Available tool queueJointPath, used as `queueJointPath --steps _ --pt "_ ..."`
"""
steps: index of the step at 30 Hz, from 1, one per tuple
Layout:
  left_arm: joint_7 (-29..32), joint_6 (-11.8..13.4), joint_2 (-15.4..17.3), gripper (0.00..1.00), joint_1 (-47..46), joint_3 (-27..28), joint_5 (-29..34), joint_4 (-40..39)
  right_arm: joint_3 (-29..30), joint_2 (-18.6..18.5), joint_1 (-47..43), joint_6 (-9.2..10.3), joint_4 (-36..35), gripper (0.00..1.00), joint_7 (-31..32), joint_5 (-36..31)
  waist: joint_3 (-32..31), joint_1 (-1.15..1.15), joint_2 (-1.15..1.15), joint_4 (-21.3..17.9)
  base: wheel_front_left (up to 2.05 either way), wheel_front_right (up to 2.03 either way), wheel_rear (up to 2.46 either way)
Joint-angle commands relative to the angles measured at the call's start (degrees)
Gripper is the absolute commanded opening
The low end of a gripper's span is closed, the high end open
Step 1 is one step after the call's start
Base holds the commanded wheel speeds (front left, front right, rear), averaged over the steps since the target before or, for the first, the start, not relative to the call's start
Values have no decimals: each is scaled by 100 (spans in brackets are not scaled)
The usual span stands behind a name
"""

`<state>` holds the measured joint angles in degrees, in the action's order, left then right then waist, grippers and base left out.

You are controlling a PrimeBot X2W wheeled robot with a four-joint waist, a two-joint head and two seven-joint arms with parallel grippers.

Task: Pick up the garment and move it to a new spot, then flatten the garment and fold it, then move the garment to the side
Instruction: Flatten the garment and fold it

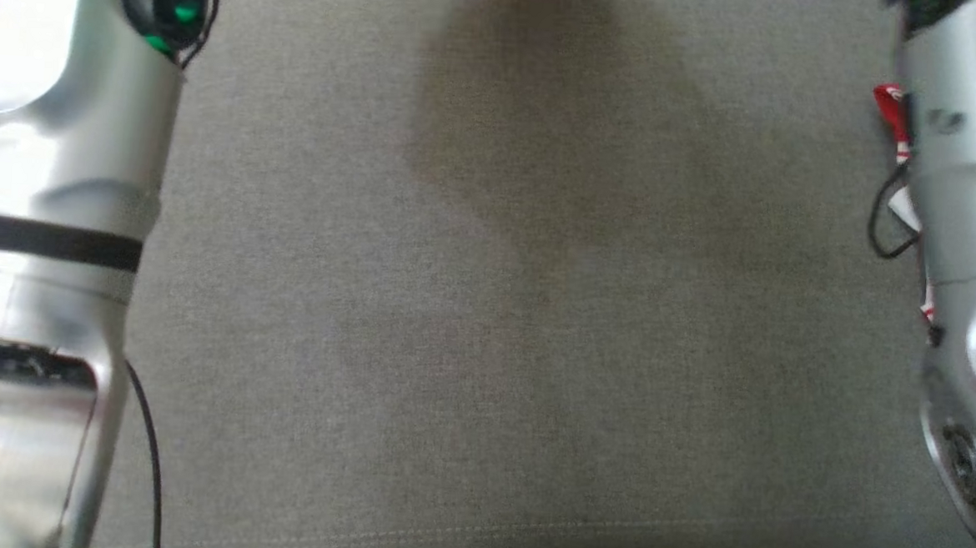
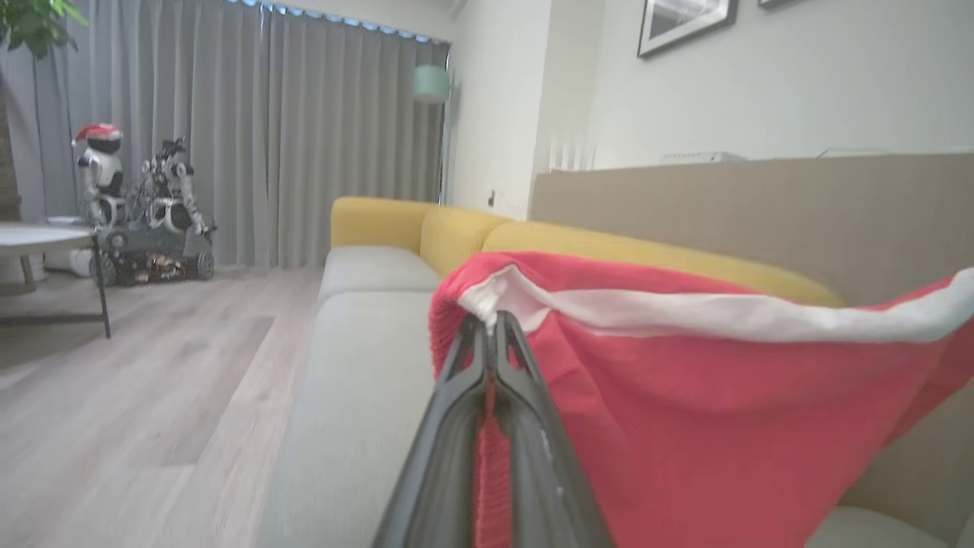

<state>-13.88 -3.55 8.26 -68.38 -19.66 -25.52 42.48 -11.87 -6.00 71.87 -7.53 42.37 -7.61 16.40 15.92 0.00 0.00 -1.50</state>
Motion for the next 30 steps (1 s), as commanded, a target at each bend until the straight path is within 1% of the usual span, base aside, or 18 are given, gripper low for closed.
queueJointPath --steps 1,4,5,8,11,15,18,21,24,26,29,30 --pt "-62 -32 96 0 -274 107 40 298 -164 201 215 4 326 0 -79 9 107 0 0 -55 0 0 0" --pt "-92 -43 -80 0 -299 132 0 1124 -418 288 297 4 1172 0 -120 174 288 0 0 -92 0 0 0" --pt "-92 -43 -80 0 -299 132 0 1124 -418 288 297 4 1172 0 -120 174 288 0 0 -92 0 0 0" --pt "-104 -35 -258 0 -162 214 -136 1817 -739 308 187 4 1699 0 -97 598 431 0 0 -63 0 0 0" --pt "-108 -68 -379 0 24 277 -259 2259 -1154 310 -54 4 1929 0 -58 1150 503 0 0 -42 0 0 0" --pt "-110 -121 -465 0 224 377 -405 2502 -1480 311 -293 4 2104 0 -216 1625 593 0 0 17 0 0 0" --pt "-110 -157 -505 0 485 509 -533 2396 -1630 311 -579 4 2183 0 -448 1825 582 0 0 79 0 0 0" --pt "-111 -209 -526 0 935 603 -570 2046 -1736 312 -1028 4 2147 0 -649 1924 503 0 0 94 0 0 0" --pt "-111 -220 -533 0 1451 687 -515 1600 -1703 294 -1555 4 2022 0 -722 2016 417 0 0 113 0 0 0" --pt "-111 -208 -535 0 1817 697 -453 1260 -1609 225 -1930 4 1734 0 -733 2016 350 0 0 97 0 0 0" --pt "-111 -199 -536 0 2382 659 -285 756 -1400 116 -2644 4 1072 0 -736 1884 209 0 0 62 0 0 0" --pt "-111 -194 -536 0 2783 635 -177 427 -1251 59 -3179 4 639 0 -737 1754 93 0 0 43 0 0 0"
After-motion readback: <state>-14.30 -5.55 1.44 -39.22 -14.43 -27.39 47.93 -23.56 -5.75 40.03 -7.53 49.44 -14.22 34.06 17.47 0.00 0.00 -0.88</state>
